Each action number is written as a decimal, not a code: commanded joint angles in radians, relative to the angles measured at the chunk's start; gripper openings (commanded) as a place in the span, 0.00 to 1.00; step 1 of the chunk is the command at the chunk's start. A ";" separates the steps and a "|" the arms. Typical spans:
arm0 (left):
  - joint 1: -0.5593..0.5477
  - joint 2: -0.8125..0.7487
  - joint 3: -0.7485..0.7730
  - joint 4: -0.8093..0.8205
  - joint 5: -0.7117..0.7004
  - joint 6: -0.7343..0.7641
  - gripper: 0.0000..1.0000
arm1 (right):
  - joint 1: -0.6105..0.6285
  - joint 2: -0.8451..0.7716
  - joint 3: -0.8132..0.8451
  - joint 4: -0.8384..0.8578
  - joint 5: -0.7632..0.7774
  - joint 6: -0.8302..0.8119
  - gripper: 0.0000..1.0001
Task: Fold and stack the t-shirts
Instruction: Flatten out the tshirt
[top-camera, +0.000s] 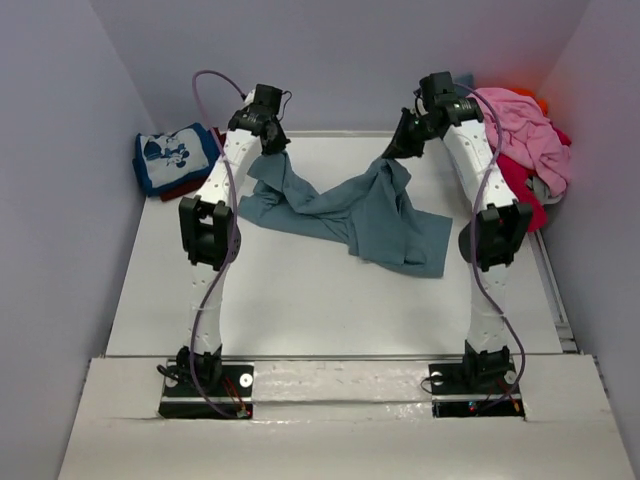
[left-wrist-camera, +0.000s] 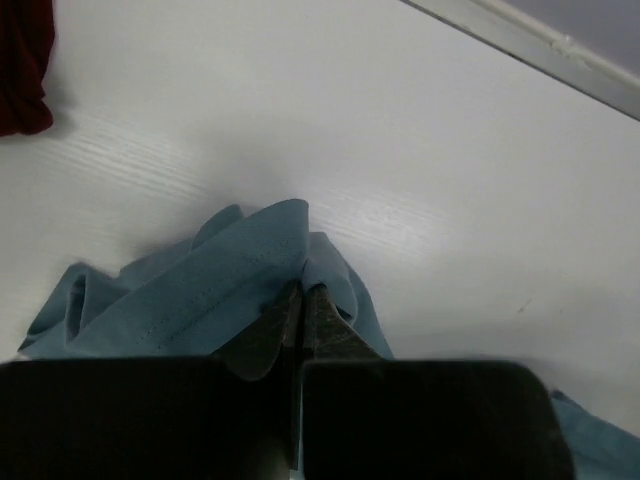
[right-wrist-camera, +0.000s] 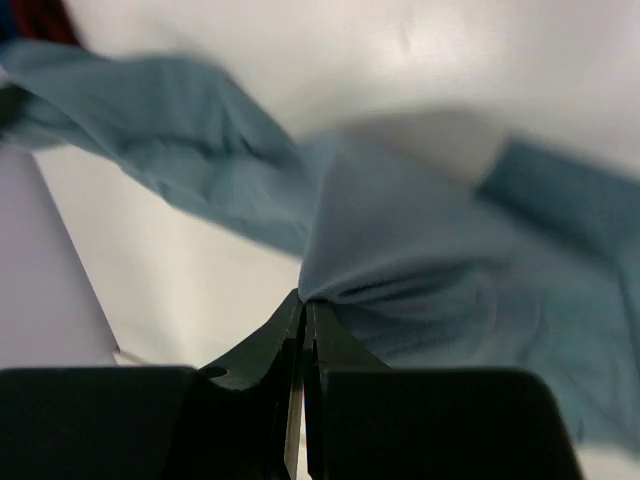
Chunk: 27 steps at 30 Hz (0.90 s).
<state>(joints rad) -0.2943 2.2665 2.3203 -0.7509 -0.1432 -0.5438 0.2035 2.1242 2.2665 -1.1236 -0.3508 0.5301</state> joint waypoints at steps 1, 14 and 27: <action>0.026 0.011 0.175 0.065 -0.007 -0.036 0.06 | -0.015 0.153 0.479 -0.045 -0.063 0.014 0.07; 0.030 -0.163 0.149 0.179 -0.154 0.047 0.06 | -0.024 -0.135 0.297 0.139 0.052 -0.033 0.07; -0.117 -0.602 -0.203 0.186 -0.311 0.113 0.06 | 0.080 -0.553 -0.013 0.091 0.112 -0.047 0.07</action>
<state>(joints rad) -0.3908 1.8244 2.2211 -0.5850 -0.4152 -0.4419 0.2642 1.7161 2.3451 -1.0660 -0.2226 0.4812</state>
